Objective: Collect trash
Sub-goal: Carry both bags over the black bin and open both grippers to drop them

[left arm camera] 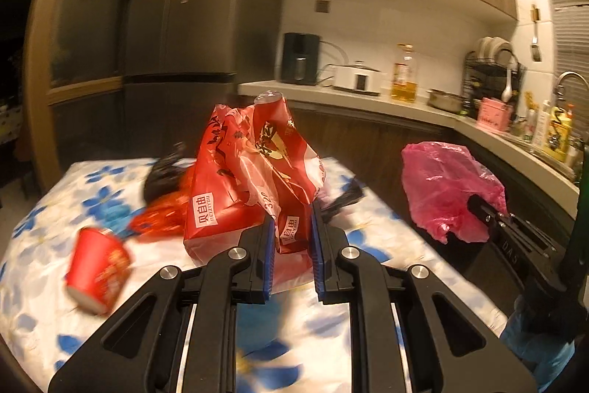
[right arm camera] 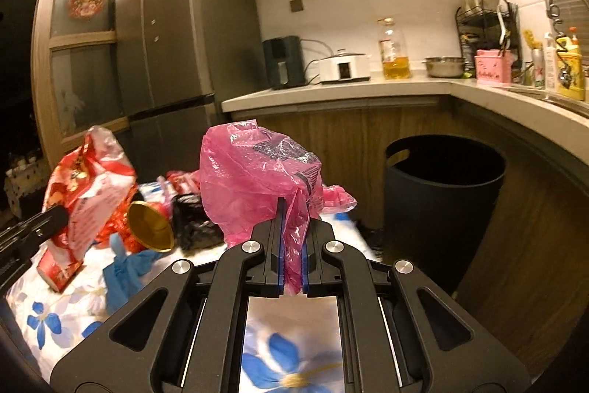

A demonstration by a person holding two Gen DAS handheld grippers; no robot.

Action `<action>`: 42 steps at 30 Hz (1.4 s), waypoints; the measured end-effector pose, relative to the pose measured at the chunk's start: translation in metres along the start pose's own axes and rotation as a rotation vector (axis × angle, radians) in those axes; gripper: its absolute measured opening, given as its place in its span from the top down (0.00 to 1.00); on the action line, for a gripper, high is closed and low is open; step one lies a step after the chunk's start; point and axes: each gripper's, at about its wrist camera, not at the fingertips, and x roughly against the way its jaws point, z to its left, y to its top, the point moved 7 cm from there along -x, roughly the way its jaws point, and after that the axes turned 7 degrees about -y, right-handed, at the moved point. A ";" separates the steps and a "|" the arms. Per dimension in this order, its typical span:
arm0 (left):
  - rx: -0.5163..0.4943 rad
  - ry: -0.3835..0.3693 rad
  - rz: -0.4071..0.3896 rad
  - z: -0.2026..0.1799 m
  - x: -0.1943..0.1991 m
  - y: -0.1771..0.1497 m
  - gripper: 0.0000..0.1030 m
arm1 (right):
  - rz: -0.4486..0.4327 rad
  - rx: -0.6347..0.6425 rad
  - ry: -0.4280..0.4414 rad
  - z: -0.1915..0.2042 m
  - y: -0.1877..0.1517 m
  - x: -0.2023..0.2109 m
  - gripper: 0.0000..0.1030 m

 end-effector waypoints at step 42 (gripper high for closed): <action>-0.160 -0.541 0.028 -0.268 -0.222 0.035 0.74 | -0.115 -0.122 -0.338 -0.212 0.084 -0.097 0.93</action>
